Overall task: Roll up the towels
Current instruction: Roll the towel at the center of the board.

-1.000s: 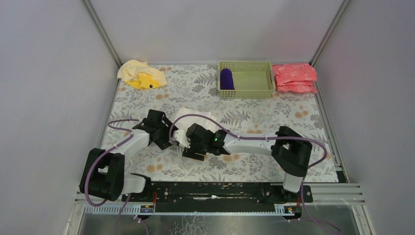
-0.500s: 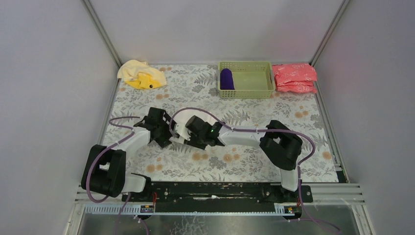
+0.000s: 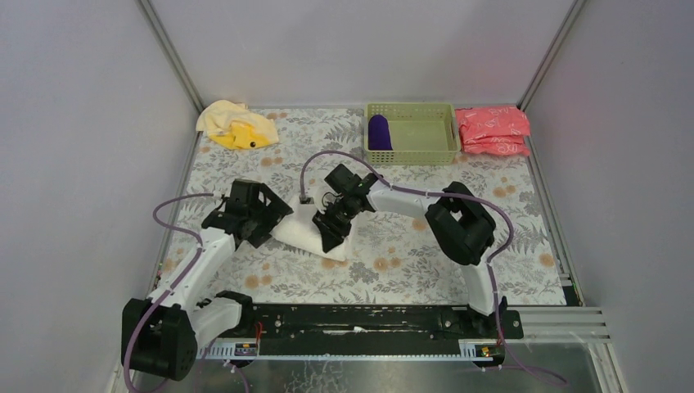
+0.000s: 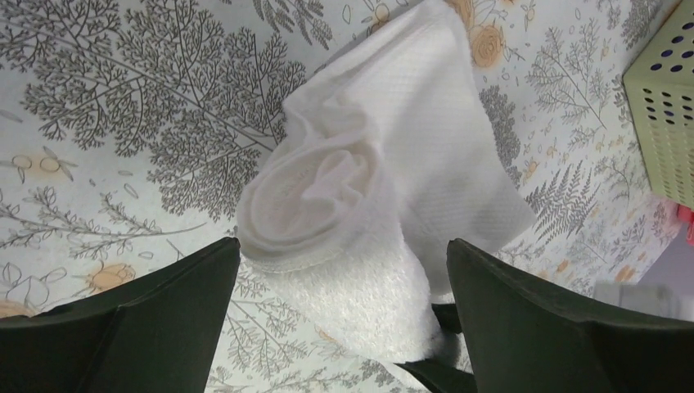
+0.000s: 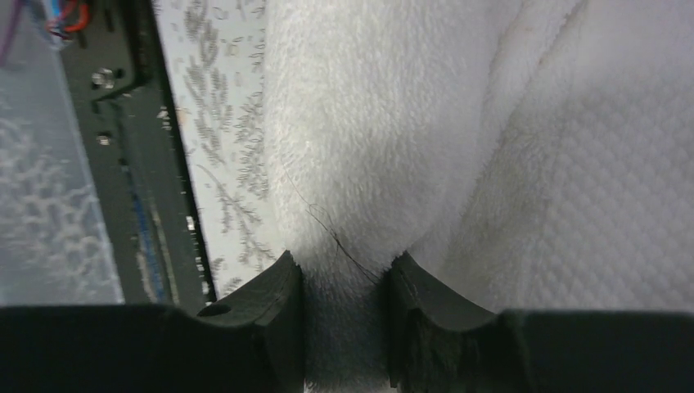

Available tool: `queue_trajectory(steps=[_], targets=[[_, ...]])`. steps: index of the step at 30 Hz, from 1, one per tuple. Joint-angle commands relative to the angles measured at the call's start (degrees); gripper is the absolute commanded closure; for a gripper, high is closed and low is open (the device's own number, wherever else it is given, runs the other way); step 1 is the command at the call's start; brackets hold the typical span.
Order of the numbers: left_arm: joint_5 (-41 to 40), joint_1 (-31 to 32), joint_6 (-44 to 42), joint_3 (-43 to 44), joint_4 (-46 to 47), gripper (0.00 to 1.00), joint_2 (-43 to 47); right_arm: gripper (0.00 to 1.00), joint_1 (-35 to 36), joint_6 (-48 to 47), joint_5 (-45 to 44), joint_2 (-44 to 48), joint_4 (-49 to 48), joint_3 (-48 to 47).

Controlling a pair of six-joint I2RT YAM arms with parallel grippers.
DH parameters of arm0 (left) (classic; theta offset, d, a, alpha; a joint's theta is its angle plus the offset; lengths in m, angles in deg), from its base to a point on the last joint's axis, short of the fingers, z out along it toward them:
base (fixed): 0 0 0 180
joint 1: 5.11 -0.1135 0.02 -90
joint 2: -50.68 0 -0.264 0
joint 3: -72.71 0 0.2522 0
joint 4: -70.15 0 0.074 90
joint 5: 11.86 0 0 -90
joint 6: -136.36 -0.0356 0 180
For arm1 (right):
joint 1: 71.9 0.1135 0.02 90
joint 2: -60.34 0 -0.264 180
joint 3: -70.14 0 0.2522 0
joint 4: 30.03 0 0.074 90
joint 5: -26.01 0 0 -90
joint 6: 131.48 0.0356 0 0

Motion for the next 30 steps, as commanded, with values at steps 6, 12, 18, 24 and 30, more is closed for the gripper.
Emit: queue_trajectory(steps=[6,12,18,24,30], targets=[[4.61,0.73,0.98,-3.27,-3.67,0.03,4.0,0.76,-3.32,9.32,15.44,-8.94,10.63,-2.95],[4.33,3.07,2.52,-3.97,-2.17,0.03,1.39,0.73,-5.29,12.22,15.57,-11.54,9.34,-3.25],[1.23,4.28,2.51,-3.62,1.97,0.03,-5.32,0.69,-5.32,12.59,14.21,-12.63,9.15,-3.52],[-2.09,4.45,1.73,-3.26,3.65,0.1,-12.69,0.51,-5.36,15.34,2.93,-2.91,0.81,2.85],[-3.19,4.4,1.44,-5.49,4.59,0.17,-13.4,0.34,-2.74,14.17,-11.46,12.17,-9.91,11.31]])
